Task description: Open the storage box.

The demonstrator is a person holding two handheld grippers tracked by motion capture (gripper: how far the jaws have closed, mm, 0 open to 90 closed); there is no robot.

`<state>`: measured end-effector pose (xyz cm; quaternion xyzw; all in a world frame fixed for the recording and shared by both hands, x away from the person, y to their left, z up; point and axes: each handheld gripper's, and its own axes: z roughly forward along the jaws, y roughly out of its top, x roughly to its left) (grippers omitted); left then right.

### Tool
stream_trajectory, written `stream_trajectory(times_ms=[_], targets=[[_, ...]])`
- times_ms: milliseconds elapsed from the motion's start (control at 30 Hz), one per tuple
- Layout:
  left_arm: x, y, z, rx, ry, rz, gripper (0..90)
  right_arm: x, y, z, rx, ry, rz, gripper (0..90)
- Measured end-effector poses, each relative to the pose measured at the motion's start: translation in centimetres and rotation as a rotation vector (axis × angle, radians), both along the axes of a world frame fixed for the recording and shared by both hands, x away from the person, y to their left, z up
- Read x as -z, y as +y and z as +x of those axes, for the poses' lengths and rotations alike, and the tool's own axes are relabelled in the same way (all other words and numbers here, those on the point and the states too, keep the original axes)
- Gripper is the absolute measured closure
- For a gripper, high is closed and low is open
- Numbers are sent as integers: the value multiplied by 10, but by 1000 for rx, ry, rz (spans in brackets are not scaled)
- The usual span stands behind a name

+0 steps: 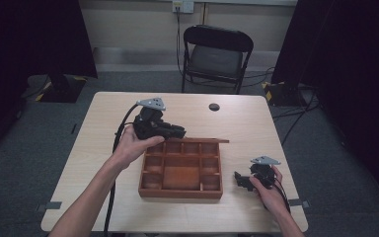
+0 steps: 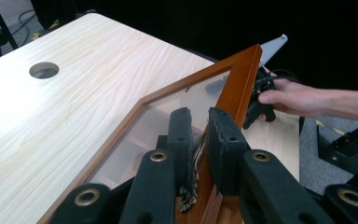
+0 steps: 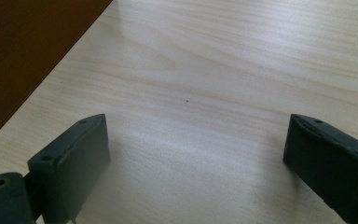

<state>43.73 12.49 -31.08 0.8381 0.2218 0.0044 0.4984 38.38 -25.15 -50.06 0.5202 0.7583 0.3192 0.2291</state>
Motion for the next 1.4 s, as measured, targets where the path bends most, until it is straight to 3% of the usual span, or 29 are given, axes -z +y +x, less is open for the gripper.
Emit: stream_trajectory(times_ms=[600, 1400], targets=[[-3, -2, 2, -36, -32, -8, 805, 0, 0, 0, 1, 0, 1, 61], [-4, -1, 6, -33, -43, -21, 827, 0, 1, 1, -5, 1, 3, 56]])
